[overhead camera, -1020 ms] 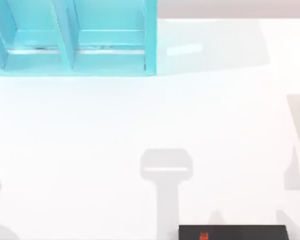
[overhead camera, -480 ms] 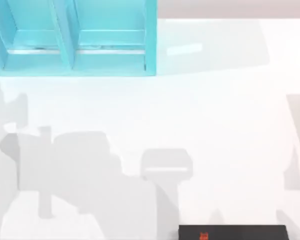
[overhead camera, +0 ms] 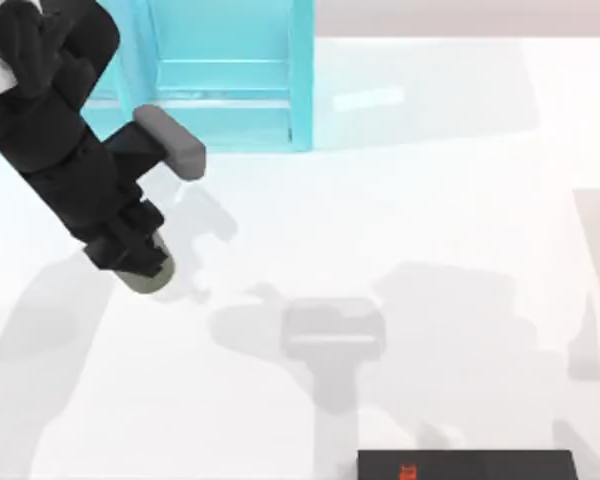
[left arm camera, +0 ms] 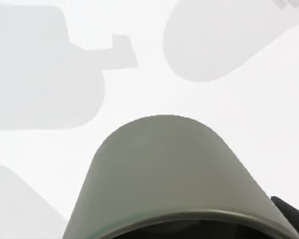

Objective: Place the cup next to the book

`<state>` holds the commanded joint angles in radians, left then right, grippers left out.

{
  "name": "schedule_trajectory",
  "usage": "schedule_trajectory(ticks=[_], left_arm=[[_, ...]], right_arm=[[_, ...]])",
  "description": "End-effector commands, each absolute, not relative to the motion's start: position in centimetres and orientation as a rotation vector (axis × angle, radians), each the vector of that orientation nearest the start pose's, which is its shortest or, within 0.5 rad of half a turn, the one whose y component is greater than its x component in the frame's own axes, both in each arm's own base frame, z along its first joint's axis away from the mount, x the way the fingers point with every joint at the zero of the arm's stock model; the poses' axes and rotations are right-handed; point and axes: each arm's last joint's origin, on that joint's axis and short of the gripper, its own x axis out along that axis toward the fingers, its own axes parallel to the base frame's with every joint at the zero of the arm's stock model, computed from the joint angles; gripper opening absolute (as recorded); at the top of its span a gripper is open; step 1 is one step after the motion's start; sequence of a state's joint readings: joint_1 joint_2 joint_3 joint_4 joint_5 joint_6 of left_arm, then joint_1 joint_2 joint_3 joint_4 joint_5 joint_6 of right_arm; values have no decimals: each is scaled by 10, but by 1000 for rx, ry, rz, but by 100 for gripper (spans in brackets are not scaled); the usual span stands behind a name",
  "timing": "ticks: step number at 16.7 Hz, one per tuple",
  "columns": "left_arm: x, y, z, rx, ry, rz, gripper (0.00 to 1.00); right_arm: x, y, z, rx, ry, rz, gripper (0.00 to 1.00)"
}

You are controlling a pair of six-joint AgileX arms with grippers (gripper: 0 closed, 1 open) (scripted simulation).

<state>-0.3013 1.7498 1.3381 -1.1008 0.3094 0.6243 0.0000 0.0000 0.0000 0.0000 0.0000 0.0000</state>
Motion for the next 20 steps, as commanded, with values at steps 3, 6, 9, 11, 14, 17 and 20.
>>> schedule_trajectory(ticks=[3, 6, 9, 11, 14, 17, 20], left_arm=[[285, -162, 218, 315, 1490, -818, 0], [255, -210, 219, 199, 1613, -629, 0], [225, -246, 222, 115, 1662, -418, 0], [207, -264, 224, 70, 1654, -290, 0], [186, -282, 227, 18, 1608, -145, 0], [174, -291, 230, -14, 1559, -67, 0], [172, -293, 230, -21, 1546, -52, 0]], right_arm=[[106, -1, 160, 0, 0, 0, 100], [106, -1, 160, 0, 0, 0, 100], [106, -1, 160, 0, 0, 0, 100], [106, -1, 160, 0, 0, 0, 100], [106, -1, 160, 0, 0, 0, 100], [106, -1, 160, 0, 0, 0, 100], [106, -1, 160, 0, 0, 0, 100]])
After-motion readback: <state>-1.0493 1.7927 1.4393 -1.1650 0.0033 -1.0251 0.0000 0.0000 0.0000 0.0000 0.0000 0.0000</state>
